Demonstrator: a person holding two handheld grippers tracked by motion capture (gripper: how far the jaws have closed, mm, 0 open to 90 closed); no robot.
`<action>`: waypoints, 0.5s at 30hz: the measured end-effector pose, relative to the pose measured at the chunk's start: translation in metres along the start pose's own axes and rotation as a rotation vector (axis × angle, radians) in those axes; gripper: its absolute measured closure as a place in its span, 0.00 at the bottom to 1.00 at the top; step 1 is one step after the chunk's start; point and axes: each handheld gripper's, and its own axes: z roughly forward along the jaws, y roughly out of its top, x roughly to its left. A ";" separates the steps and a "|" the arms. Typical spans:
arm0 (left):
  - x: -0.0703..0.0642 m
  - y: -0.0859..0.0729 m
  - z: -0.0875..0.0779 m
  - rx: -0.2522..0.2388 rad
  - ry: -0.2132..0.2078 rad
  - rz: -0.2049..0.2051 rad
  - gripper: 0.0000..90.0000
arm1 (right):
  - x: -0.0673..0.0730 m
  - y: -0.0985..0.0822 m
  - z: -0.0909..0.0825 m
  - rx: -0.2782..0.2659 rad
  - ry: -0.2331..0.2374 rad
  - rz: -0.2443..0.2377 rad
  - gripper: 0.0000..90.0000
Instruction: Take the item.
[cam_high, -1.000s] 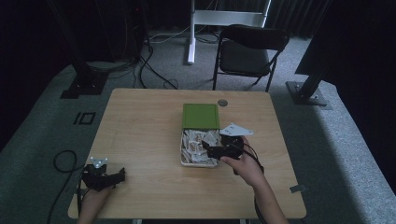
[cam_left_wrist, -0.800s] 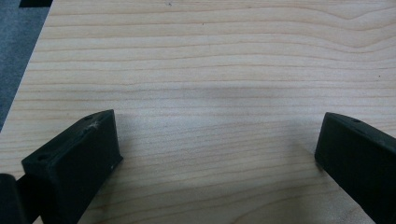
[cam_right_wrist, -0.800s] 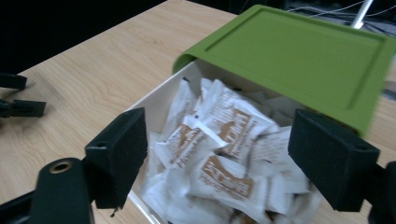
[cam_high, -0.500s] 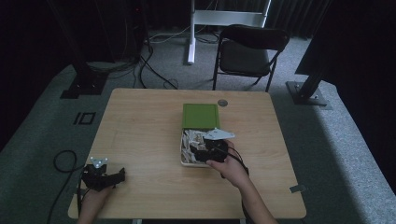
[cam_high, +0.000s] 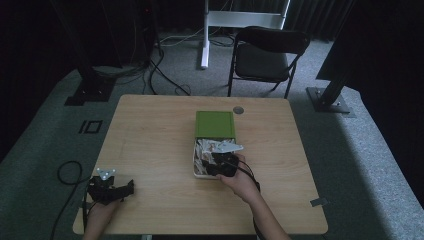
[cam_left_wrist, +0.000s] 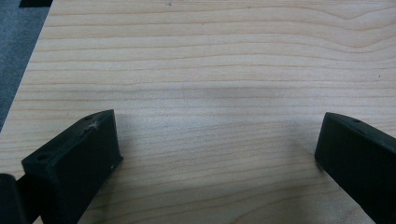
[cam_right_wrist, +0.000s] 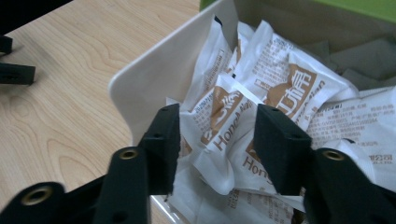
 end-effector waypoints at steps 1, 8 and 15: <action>0.000 0.000 0.000 0.000 0.000 0.000 0.01 | -0.001 -0.001 0.001 0.004 -0.002 -0.002 0.61; 0.000 0.000 0.000 0.000 0.000 0.000 0.01 | -0.005 0.002 0.000 0.027 0.008 0.045 0.85; 0.000 0.000 0.000 0.001 0.001 0.001 0.01 | -0.007 0.004 -0.006 0.007 0.010 0.049 0.88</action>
